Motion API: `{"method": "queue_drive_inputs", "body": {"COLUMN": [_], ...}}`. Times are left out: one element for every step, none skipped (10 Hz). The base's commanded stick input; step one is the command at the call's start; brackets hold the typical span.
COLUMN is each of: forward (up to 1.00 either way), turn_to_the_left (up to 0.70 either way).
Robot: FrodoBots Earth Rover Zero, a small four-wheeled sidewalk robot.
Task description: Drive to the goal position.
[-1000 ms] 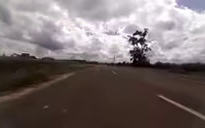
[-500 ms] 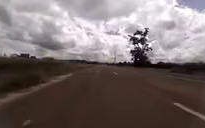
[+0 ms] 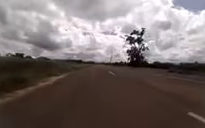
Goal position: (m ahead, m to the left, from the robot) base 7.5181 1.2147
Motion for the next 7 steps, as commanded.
{"method": "queue_drive_inputs", "body": {"forward": [1.00, 1.00, 1.00, 1.00, 1.00, 1.00, 1.00], "turn_to_the_left": [0.00, 0.00, 0.00, 0.00, 0.00, 0.00, 0.00]}}
